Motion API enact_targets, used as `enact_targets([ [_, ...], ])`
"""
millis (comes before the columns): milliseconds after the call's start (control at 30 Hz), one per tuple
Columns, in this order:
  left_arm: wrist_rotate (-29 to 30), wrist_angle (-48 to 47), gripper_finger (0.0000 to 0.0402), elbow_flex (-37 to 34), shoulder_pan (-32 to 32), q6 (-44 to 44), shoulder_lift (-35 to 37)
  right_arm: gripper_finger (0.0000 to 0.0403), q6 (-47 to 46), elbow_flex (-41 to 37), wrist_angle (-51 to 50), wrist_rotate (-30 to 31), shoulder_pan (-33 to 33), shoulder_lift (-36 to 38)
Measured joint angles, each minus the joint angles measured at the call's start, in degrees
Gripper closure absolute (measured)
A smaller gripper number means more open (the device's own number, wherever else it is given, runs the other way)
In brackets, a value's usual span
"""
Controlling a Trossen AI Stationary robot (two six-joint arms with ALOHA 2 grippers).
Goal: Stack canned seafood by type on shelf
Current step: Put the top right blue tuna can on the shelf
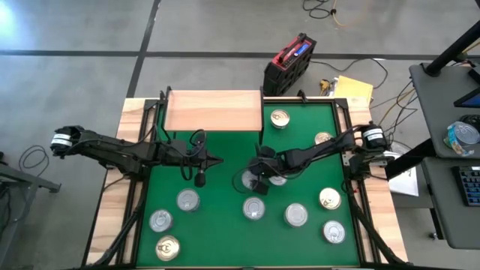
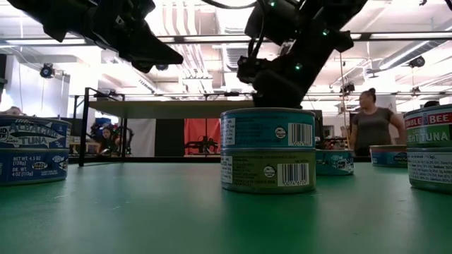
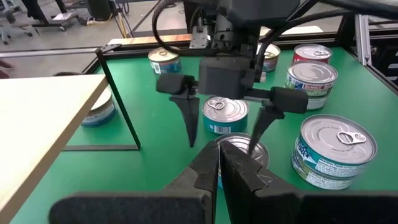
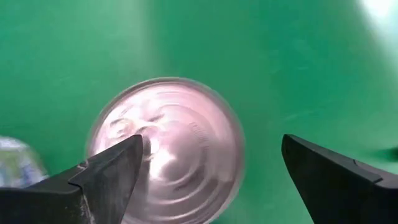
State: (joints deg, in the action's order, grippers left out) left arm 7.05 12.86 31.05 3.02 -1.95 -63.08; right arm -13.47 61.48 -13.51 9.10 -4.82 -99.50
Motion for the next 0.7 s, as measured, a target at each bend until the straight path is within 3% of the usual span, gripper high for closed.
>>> enact_targets([
  [467,0.0,0.1,0.0401,0.0,0.0,-0.5,0.0,0.0032,-4.2,-3.6,6.0,-5.3,4.0,-2.8],
  [567,0.0,0.0,0.0401,0.0,0.0,-0.5,0.0,0.0054,-4.4,-3.6,7.6,-6.9,4.3,-4.7],
  [700,0.0,-0.1,0.0401,0.0,0.0,-0.5,0.0,0.0116,-5.4,-3.7,8.7,-8.5,4.5,-7.3],
])
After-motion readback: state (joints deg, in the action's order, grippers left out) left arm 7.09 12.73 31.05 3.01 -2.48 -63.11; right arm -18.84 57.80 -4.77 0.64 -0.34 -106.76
